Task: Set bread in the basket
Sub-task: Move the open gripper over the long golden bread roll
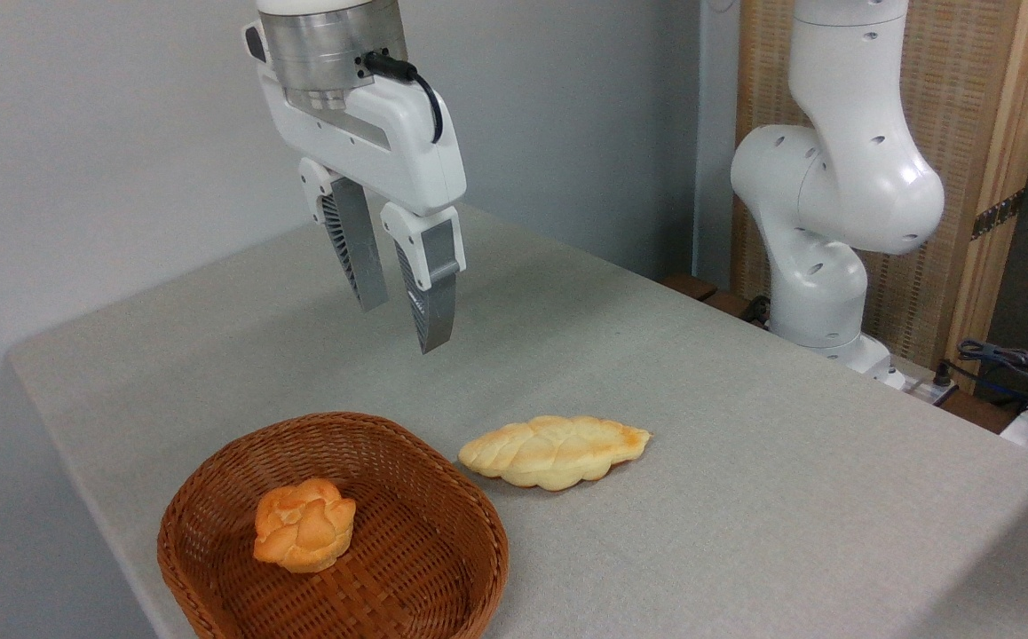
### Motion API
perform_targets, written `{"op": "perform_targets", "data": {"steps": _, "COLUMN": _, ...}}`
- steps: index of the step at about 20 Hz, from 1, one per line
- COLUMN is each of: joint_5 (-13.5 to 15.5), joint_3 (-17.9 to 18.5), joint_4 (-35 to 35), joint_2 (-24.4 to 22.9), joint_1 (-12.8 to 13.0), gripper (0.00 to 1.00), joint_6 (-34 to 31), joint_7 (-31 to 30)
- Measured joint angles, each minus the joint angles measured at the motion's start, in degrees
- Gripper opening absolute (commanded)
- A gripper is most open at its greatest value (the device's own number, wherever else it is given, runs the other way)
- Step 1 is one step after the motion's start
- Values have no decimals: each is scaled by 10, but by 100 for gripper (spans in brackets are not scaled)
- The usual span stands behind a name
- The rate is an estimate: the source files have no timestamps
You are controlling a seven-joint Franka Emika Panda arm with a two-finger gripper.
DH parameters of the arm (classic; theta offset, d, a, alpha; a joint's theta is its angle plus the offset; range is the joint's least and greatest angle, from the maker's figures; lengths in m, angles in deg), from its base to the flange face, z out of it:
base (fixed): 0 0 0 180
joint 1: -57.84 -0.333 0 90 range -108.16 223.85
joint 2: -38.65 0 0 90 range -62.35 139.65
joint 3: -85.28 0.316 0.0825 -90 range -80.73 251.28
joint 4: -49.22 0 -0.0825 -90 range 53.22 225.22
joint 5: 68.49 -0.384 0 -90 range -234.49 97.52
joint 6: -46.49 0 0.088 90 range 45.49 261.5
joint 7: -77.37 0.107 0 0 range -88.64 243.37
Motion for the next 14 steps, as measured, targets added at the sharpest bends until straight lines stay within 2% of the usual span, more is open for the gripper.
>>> {"op": "perform_targets", "data": {"steps": 14, "joint_5": 0, "joint_3": 2, "joint_4": 2, "joint_2": -1, "joint_1": -2, "gripper": 100, "joint_6": -4, "joint_7": 0}}
